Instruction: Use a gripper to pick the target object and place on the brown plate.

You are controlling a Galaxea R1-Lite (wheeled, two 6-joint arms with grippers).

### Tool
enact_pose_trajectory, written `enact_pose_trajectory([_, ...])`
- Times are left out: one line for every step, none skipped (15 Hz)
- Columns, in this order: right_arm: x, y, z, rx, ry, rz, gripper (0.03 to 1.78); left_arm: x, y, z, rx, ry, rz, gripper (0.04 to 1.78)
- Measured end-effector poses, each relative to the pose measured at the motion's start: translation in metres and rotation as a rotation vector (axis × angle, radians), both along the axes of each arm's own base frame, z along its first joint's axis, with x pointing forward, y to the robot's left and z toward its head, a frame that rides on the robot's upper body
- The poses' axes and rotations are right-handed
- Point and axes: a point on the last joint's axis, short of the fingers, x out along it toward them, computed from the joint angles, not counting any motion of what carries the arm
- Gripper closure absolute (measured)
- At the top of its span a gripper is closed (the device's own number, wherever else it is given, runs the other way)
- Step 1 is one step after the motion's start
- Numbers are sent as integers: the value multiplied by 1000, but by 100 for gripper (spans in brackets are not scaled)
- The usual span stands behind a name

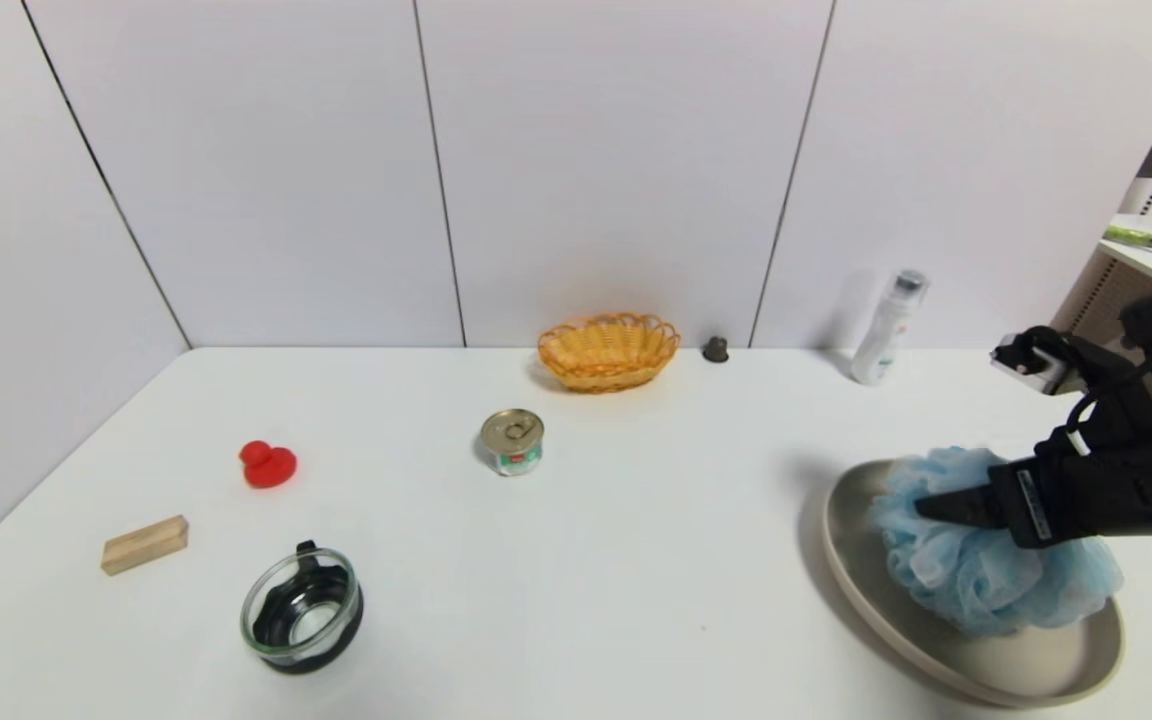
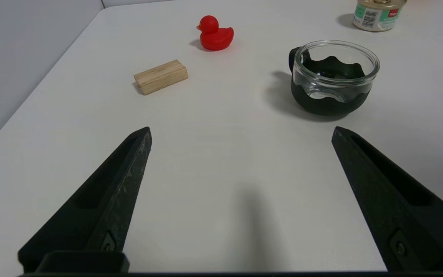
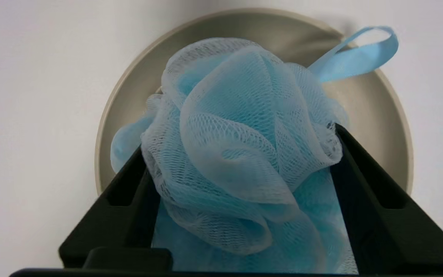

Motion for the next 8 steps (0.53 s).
enact_pose_trajectory([1,0,6,2,-20,-2,44,0,0,0,0,0,0,13])
enact_pose_trajectory([0,-1,11,4,-40,-4,40,0,0,0,0,0,0,13])
enact_pose_trajectory([-1,-2,18,5,-66,-8,37,0,0,0,0,0,0,13])
enact_pose_trajectory([-4,-3,26,7,-100,-12,33,0,0,0,0,0,0,13])
enact_pose_trajectory([-9,-3,34,10,-135,-14,31,0,0,0,0,0,0,13])
enact_pose_trajectory([-14,-4,42,14,-173,-16,28,0,0,0,0,0,0,13])
enact_pose_trajectory([-22,-5,50,16,-210,-17,26,0,0,0,0,0,0,13])
enact_pose_trajectory([-30,-5,58,18,-246,-18,24,0,0,0,0,0,0,13])
